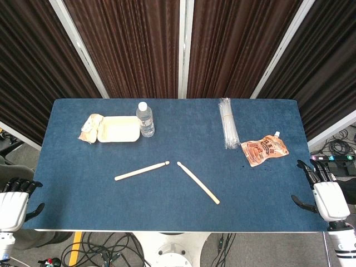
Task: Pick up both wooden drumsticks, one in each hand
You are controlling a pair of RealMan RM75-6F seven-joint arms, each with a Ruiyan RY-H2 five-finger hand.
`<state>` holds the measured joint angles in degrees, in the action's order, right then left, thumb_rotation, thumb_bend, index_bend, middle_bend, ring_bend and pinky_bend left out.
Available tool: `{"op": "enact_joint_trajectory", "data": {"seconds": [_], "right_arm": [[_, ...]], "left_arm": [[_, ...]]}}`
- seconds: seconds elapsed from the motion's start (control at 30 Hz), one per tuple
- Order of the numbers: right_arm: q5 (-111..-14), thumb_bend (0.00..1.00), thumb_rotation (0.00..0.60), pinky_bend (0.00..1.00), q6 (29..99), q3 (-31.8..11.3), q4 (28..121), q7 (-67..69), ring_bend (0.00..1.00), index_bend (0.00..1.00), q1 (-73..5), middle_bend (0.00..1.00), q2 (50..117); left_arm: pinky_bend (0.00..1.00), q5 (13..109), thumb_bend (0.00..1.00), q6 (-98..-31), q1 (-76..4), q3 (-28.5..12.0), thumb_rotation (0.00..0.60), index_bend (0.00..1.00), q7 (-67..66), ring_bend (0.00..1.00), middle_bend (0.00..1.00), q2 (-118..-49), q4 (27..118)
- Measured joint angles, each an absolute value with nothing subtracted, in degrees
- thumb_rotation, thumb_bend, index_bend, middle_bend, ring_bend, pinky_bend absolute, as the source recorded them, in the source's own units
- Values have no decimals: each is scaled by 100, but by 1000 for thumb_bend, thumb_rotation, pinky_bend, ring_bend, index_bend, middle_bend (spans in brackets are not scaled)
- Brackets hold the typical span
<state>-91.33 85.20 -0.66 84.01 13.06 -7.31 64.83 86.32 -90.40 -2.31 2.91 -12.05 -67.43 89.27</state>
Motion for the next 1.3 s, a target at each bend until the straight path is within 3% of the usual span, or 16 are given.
{"op": "enact_joint_trajectory", "data": {"seconds": [0.5, 0.7, 1.03, 1.3], "right_arm": [[-9073, 133, 600, 52, 8372, -82, 8702, 1185, 12, 59, -739, 186, 6427], [-9254, 177, 600, 53, 7831, -45, 8895, 1173, 18, 58, -1088, 179, 6623], [-8968, 178, 600, 3, 6284, -218, 8980, 295, 0, 59, -2048, 59, 7921], [-8504, 173, 600, 0, 5768, -358, 8352, -244, 0, 30, -2468, 8, 9106]], "left_arm": [[189, 8596, 182, -9131, -68, 148, 600, 358, -1214, 238, 351, -6860, 8922], [189, 8604, 181, -9017, -98, 113, 600, 358, -1141, 238, 351, -6856, 8914], [189, 8560, 180, -8904, -79, 90, 600, 358, -936, 238, 351, -6831, 8868], [189, 8551, 181, -8848, -49, 88, 600, 357, -758, 238, 351, -6857, 8771]]}}
